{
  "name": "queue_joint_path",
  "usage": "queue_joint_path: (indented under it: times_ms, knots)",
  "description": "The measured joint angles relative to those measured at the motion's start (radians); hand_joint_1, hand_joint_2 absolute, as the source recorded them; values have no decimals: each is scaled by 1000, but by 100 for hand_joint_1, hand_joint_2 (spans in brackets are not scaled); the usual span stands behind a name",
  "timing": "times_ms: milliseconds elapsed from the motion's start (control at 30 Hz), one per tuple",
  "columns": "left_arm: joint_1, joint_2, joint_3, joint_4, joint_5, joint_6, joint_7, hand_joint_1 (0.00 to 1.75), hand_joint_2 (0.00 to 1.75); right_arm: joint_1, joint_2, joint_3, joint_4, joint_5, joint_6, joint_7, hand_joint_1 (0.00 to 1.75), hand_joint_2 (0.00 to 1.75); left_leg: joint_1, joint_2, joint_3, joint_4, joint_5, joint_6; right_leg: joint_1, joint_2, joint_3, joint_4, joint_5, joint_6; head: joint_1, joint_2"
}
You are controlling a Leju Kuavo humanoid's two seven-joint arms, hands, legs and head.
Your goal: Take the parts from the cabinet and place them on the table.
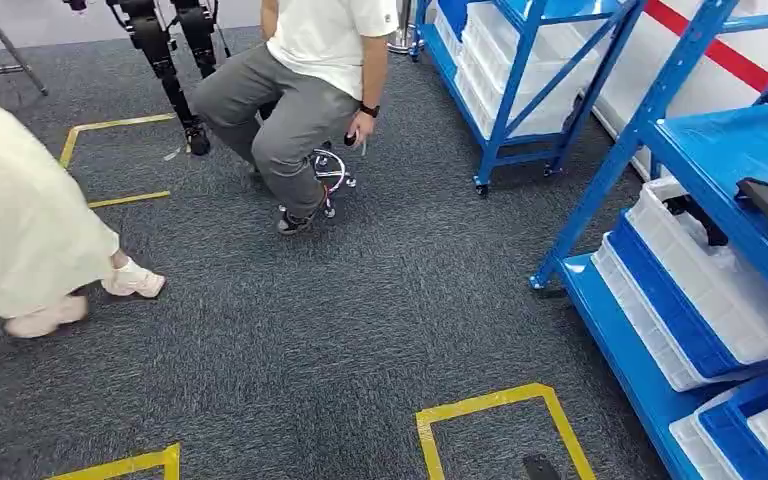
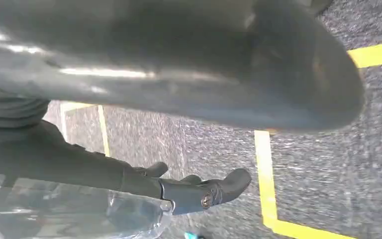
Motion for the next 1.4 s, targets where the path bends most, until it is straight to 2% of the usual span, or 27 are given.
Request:
queue_joint_path:
  times_ms: [100, 133, 167, 200, 267, 333, 400, 433, 467, 567, 600, 633, 667, 733, 800, 833, 900, 933, 967, 1033, 1100, 1133, 1167, 1200, 1267, 1333, 1400]
  knots:
    - [2, -2, 0, 0, 0, 0, -2, 0, 0, -1, 0, 0, 0, -1, 0, 0, 0, 0, 0, 10, 6, -1, -4, -8, 13, 4, 6, -5, 7, -7, 1, 0]
    - [1, -1, 0, 0, 0, 0, -2, 0, 0, 0, 0, 0, 0, -1, -2, -1, 0, 0, -1, 17, 9, -1, -6, -12, 13, 18, 4, -4, 7, -16, -1, 0]
    - [-4, -5, 0, -2, -1, 0, -3, 0, 0, 4, -6, 0, 0, -2, -3, -2, 0, 0, 3, 52, 25, -6, -19, -30, 7, 57, 16, -13, 11, -37, 0, 0]
    - [-1, -5, -1, -2, -3, -2, -6, 0, 0, 4, -5, 0, 0, -5, -8, -4, 0, 0, 13, -90, -60, 194, -138, -39, -7, 101, 16, -15, 18, -63, -15, 0]
    - [4, -3, -1, -1, -4, -6, -8, 0, 0, 7, -5, 0, 0, -7, -10, -4, 0, 0, 13, -99, -127, 312, -169, -41, -2, 134, 16, -15, 18, -63, -16, 0]
    - [4, -3, -1, -1, -8, -12, -11, 0, 0, 12, -5, 0, 0, -9, -11, -4, 0, 0, 15, -99, -113, 252, -103, -39, -2, 166, 19, -13, 17, -63, -16, 0]
    - [2, 0, -1, -1, -8, -14, -13, 0, 0, 10, -2, 0, 0, -10, -11, -4, 0, 0, 24, -129, -42, 82, -2, -38, -2, 195, 22, -9, 16, -61, -16, 0]
    - [2, 2, -1, -1, -9, -16, -14, 0, 0, 9, -1, 0, 0, -10, -11, -3, 0, 0, 30, -184, -21, 26, 8, -40, -1, 207, 17, -6, 13, -56, -16, 0]
    - [2, 3, -1, -1, -9, -17, -15, 0, 0, 5, -1, 0, 0, -10, -11, -3, 0, 0, 29, -185, -20, 16, 3, -42, 10, 216, 12, 3, 10, -49, -14, 0]
    - [-2, 4, -1, -1, -10, -17, -18, 0, 0, 8, -1, 0, 0, -11, -11, -2, 0, 0, 15, -152, -16, 13, 7, -22, 3, 248, -9, -9, 18, -26, -15, 0]
    - [-3, 3, -1, -1, -11, -17, -21, 0, 0, 8, -1, 0, 0, -11, -11, -1, 0, 0, 23, -137, -11, -1, 17, -9, 8, 238, -7, -1, 15, -21, -13, 0]
    - [-3, 4, -1, -1, -11, -16, -22, 0, 0, 7, 2, 0, 0, -12, -11, -1, 0, 0, 18, -128, -8, -8, 20, -2, 5, 174, -22, 30, -2, -23, -13, 0]
    - [-3, 4, -1, -1, -11, -16, -23, 0, 0, 4, 3, 0, 0, -13, -11, 0, 0, 0, 17, -113, -7, -9, 20, 4, 4, 138, -54, 90, -36, -28, -6, 0]
    - [1, 5, -1, -1, -11, -16, -23, 0, 0, -3, 5, 0, 0, -13, -11, 0, 0, 0, 14, -82, -9, -9, 19, 6, 1, 120, -136, 253, -104, -30, -5, 0]
    - [1, 6, -1, -1, -11, -16, -23, 0, 0, 0, 5, 0, 0, -13, -10, 1, 0, 0, 14, -55, -11, -8, 18, 5, -3, 118, -165, 312, -112, -14, -4, 0]
    - [1, 6, -1, -1, -11, -16, -23, 0, 0, 1, 5, 0, 0, -13, -10, 1, 0, 0, 14, -44, -11, -8, 17, 4, -6, 115, -145, 276, -96, -4, -4, 0]
    - [0, 6, -1, -1, -11, -16, -24, 0, 0, 0, 5, 0, 0, -14, -10, 1, 0, 0, 16, -19, -8, -7, 14, -2, -12, 94, -46, 95, -31, 20, -3, 0]
    - [0, 6, -1, -1, -11, -16, -24, 0, 0, -2, 5, 0, 0, -14, -10, 2, 0, 0, 16, -9, -4, -6, 11, -8, -16, 55, 6, 7, -6, 24, -2, 0]
    - [0, 8, -1, -1, -11, -16, -24, 0, 0, -4, 9, 0, 0, -14, -10, 2, 0, 0, 6, -2, -2, -5, 5, -17, -7, 20, 11, -2, 0, 11, 0, 0]
    - [-1, 7, -1, -1, -11, -14, -24, 0, 0, -9, 10, 0, 0, -14, -10, 5, 0, 0, 7, 18, 9, -6, 2, -30, 2, 43, 9, -4, 6, -13, -8, 0]
    - [-6, 6, -1, -1, -11, -12, -26, 0, 0, -10, 8, 0, 0, -14, -10, 8, 0, 0, 11, 40, 19, -11, -1, -42, 1, 68, 12, -7, 10, -26, -8, 0]
    - [-8, 6, -1, -3, -11, -12, -27, 0, 0, -9, 9, 0, 0, -13, -10, 12, 0, 0, 22, 1, 16, 1, -12, -53, -21, 78, 16, -11, 13, -35, -10, 0]
    - [-8, 7, -1, -2, -11, -11, -29, 0, 0, -11, 11, 0, 0, -13, -10, 13, 0, 0, 24, -54, -3, 43, -45, -52, -17, 88, 16, -11, 14, -43, -15, 0]
    - [-7, 7, -1, -2, -11, -11, -29, 0, 0, -16, 11, 0, 0, -13, -10, 13, 0, 0, 24, -79, -40, 120, -91, -52, -16, 96, 14, -11, 14, -54, -18, 0]
    - [-3, 8, -1, -2, -11, -11, -29, 0, 0, -21, 12, 1, 0, -13, -9, 13, 0, 0, 24, -96, -124, 283, -154, -53, -11, 125, 12, -11, 15, -56, -20, 0]
    - [2, 9, -1, -2, -15, -12, -29, 0, 0, -19, 14, 1, 0, -13, -7, 15, 0, 0, 24, -98, -147, 305, -130, -50, -6, 155, 14, -10, 16, -58, -19, 0]
    - [2, 10, -1, -2, -18, -12, -29, 0, 0, -20, 15, 1, 0, -13, -7, 15, 0, 0, 24, -110, -86, 164, -36, -41, -6, 186, 16, -9, 16, -57, -21, 0]
